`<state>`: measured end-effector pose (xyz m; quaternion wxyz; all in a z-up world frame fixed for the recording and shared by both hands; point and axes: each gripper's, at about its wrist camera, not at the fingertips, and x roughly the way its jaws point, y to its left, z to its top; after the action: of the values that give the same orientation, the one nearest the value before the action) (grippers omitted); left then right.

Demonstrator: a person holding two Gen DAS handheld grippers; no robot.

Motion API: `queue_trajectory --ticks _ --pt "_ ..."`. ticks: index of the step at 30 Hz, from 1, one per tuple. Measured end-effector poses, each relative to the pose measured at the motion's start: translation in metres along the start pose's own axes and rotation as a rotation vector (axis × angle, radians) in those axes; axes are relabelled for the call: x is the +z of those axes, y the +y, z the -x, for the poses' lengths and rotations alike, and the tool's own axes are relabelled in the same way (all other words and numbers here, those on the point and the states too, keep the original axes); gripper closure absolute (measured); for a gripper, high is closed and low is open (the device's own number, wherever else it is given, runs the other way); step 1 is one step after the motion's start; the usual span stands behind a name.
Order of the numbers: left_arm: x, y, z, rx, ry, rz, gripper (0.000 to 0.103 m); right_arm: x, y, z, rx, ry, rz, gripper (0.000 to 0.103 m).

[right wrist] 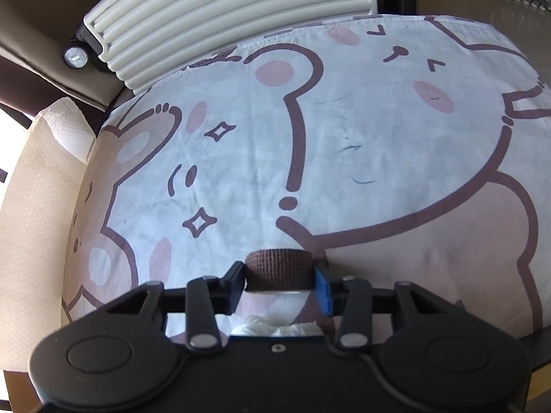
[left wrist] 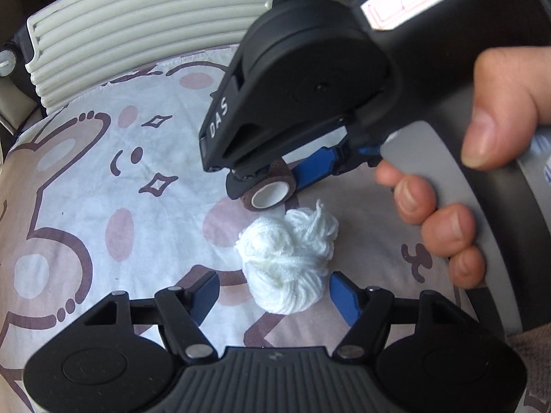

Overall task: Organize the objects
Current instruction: 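Close the right tool on the bandage roll while the left tool grasps the yarn ball, then carry the yarn ball and bandage roll with both tools over the black box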

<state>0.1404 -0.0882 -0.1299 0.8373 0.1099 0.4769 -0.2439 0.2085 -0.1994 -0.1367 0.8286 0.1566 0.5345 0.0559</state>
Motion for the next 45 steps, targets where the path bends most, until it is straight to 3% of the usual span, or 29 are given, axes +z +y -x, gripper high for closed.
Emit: queue_trajectory --ticks 20,31,45 --pt "0.01 -0.008 -0.01 0.043 0.052 0.05 0.06 -0.011 -0.025 0.04 -0.036 -0.038 0.022 0.06" --pt "0.014 -0.006 0.004 0.066 0.056 0.075 0.062 -0.019 -0.037 0.057 -0.048 -0.063 -0.006 0.06" --pt "0.015 0.005 0.054 0.118 0.019 0.205 0.063 -0.04 -0.026 0.104 -0.071 -0.126 0.056 0.06"
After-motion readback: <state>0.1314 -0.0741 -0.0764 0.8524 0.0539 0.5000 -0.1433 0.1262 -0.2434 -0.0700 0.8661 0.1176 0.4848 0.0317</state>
